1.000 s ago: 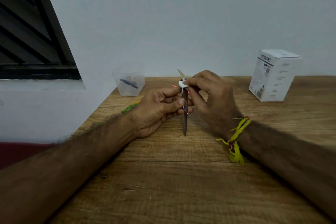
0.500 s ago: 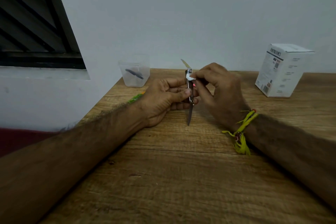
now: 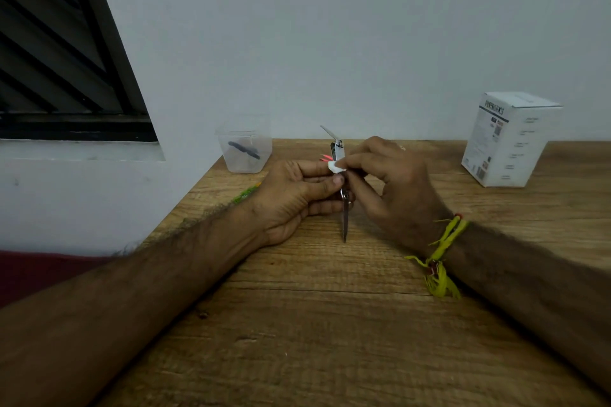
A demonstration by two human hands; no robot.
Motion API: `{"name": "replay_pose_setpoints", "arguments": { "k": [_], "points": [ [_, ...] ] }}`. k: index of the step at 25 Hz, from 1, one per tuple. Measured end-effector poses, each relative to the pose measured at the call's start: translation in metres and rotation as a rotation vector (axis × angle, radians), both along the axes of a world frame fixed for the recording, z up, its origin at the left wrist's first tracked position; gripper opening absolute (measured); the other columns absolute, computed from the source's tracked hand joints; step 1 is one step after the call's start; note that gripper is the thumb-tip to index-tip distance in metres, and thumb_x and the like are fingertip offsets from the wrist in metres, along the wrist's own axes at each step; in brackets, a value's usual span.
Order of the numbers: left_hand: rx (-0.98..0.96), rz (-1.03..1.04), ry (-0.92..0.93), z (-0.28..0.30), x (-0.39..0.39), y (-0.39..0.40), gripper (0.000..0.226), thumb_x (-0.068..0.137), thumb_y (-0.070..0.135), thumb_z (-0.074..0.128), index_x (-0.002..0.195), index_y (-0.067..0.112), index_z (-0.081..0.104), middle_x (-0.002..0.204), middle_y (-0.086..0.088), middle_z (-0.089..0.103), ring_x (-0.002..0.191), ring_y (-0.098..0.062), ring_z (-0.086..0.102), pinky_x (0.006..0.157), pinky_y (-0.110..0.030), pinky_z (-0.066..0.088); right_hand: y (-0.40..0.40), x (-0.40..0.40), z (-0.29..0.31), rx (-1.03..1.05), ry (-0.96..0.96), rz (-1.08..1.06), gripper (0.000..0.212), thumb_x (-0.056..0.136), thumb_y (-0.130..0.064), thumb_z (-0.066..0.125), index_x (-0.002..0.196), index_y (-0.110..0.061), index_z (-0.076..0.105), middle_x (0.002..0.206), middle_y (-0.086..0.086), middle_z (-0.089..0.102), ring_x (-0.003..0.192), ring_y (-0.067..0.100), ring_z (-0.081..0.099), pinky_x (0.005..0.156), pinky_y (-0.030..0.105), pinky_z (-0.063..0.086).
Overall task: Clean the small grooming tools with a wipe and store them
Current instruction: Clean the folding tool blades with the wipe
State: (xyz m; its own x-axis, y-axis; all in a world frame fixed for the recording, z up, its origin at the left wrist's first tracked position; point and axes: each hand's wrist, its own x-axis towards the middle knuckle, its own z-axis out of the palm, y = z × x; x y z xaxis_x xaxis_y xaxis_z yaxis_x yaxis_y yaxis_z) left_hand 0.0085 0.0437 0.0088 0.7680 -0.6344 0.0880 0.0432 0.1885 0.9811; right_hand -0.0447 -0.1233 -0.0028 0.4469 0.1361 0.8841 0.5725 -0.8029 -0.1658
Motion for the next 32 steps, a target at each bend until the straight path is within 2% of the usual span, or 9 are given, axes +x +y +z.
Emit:
{"name": "replay_pose_setpoints", "arguments": {
  "k": [8, 12, 16, 18, 21, 26, 29, 32],
  "points": [
    [-0.040, 0.003, 0.017, 0.004, -0.001, 0.001, 0.017, 0.090, -0.004, 0.060, 0.101, 0.003, 0.071, 0.084, -0.006, 0.076, 0.076, -0.017, 0.075, 0.069, -0.027, 0.062, 0.000, -0.002, 0.003, -0.007, 0.006, -0.026, 0.015, 0.088, 0.002, 0.066, 0.101, 0.000, 0.073, 0.086, 0.008, 0.063, 0.079, 0.018, 0.060, 0.071, 0.028, 0.049],
    [-0.052, 0.018, 0.033, 0.006, 0.001, 0.003, 0.019, 0.089, -0.005, 0.060, 0.104, 0.001, 0.070, 0.083, -0.006, 0.075, 0.076, -0.016, 0.074, 0.064, -0.024, 0.061, 0.001, -0.001, 0.004, -0.025, -0.002, 0.000, 0.015, 0.087, 0.004, 0.067, 0.100, 0.000, 0.073, 0.086, 0.008, 0.063, 0.079, 0.017, 0.060, 0.074, 0.022, 0.045],
    [-0.053, 0.002, 0.033, 0.006, 0.004, 0.006, 0.020, 0.092, -0.001, 0.059, 0.109, -0.005, 0.068, 0.092, -0.012, 0.074, 0.083, -0.019, 0.074, 0.071, -0.026, 0.061, -0.001, 0.002, 0.003, -0.067, -0.010, -0.023, 0.013, 0.089, 0.001, 0.065, 0.100, 0.001, 0.073, 0.085, 0.011, 0.062, 0.078, 0.024, 0.060, 0.070, 0.037, 0.049],
    [-0.061, -0.012, 0.051, 0.008, 0.005, 0.007, 0.025, 0.098, 0.009, 0.053, 0.110, -0.010, 0.065, 0.091, -0.015, 0.073, 0.082, -0.020, 0.074, 0.073, -0.028, 0.062, 0.000, 0.004, 0.003, -0.116, -0.010, -0.029, 0.013, 0.090, 0.000, 0.064, 0.100, 0.001, 0.072, 0.086, 0.012, 0.062, 0.079, 0.027, 0.059, 0.070, 0.042, 0.048],
    [-0.056, 0.035, 0.091, 0.013, 0.006, 0.004, 0.032, 0.101, 0.017, 0.050, 0.107, -0.011, 0.065, 0.086, -0.013, 0.072, 0.077, -0.017, 0.072, 0.073, -0.030, 0.063, 0.002, 0.006, 0.005, -0.175, -0.004, -0.038, 0.015, 0.092, -0.002, 0.061, 0.101, 0.000, 0.072, 0.089, 0.012, 0.063, 0.082, 0.029, 0.059, 0.074, 0.040, 0.048],
    [-0.037, 0.108, 0.130, 0.011, 0.002, -0.001, 0.020, 0.098, 0.007, 0.056, 0.099, -0.009, 0.068, 0.076, -0.010, 0.070, 0.068, -0.016, 0.071, 0.068, -0.030, 0.063, 0.000, 0.003, 0.001, -0.275, 0.027, -0.076, 0.015, 0.093, -0.004, 0.060, 0.101, -0.005, 0.073, 0.093, 0.009, 0.065, 0.087, 0.028, 0.060, 0.080, 0.031, 0.042],
    [-0.020, 0.139, 0.116, 0.009, 0.004, 0.001, 0.021, 0.098, 0.009, 0.058, 0.099, -0.010, 0.068, 0.075, -0.012, 0.069, 0.067, -0.019, 0.070, 0.066, -0.031, 0.063, 0.004, 0.001, -0.001, -0.314, 0.063, -0.086, 0.016, 0.093, -0.007, 0.059, 0.103, -0.006, 0.072, 0.096, 0.008, 0.066, 0.087, 0.029, 0.062, 0.078, 0.035, 0.047],
    [0.021, 0.187, 0.056, 0.007, 0.008, 0.001, 0.018, 0.097, 0.010, 0.060, 0.093, -0.002, 0.072, 0.075, -0.011, 0.070, 0.068, -0.019, 0.071, 0.070, -0.035, 0.064, 0.008, 0.000, -0.002, -0.353, 0.065, -0.110, 0.018, 0.091, -0.008, 0.060, 0.103, -0.005, 0.072, 0.098, 0.010, 0.068, 0.085, 0.031, 0.063, 0.072, 0.042, 0.051]
  ]
}}
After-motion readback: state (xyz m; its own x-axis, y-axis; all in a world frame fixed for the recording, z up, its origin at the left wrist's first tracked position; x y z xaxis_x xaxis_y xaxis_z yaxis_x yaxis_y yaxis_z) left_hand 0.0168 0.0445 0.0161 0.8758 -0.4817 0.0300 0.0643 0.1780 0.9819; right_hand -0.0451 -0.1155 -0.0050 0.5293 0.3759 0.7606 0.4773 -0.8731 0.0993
